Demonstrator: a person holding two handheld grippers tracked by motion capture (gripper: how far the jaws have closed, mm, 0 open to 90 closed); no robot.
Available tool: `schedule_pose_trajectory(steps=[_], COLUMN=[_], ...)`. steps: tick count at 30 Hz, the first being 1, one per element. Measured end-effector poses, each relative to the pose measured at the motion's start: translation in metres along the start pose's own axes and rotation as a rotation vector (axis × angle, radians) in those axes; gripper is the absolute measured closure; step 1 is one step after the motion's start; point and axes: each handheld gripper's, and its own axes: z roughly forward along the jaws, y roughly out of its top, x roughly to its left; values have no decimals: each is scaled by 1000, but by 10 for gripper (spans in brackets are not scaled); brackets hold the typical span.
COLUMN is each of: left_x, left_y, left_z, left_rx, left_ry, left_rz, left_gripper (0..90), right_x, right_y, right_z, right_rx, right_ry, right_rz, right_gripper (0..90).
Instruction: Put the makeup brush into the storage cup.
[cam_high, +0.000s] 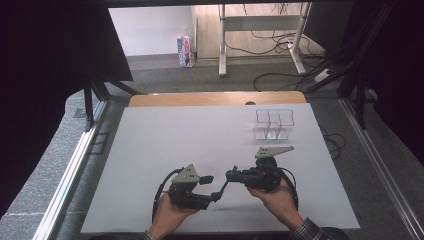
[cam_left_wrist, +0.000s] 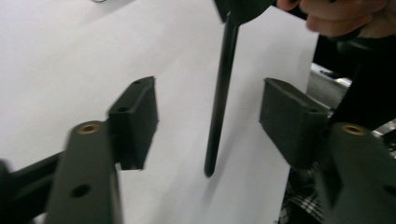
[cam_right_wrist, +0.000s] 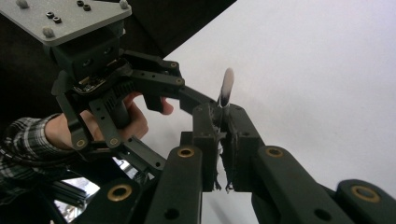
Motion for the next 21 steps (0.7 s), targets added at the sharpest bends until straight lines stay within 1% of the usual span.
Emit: schedule_pose_trajectory(steps=[2,7,10,14,16,21], left_x=[1,0,1,3,4,5], left_y=[0,-1,-2,-4,-5,-7], left_z=[-1,-4,-5,-8,-9,-15], left_rx=[5,22,34,52,57,66], left_ry=[8,37,57,78,76,88], left_rz=[-4,5,0,-4,-14,-25], left_gripper=[287,202,154,111,102,75], right_x=[0,-1,-2,-3,-3,-2], right_y=[0,1,1,2,2,3], right_z=[-1,-3,-5,-8,-10,-13], right_rx=[-1,-5,-2,-7,-7,-14], right_ry=[-8,-14,-16,-23,-29,-41], right_rz=[-6,-16,-23,-32,-38,-59], right_gripper=[839,839,838,838,838,837])
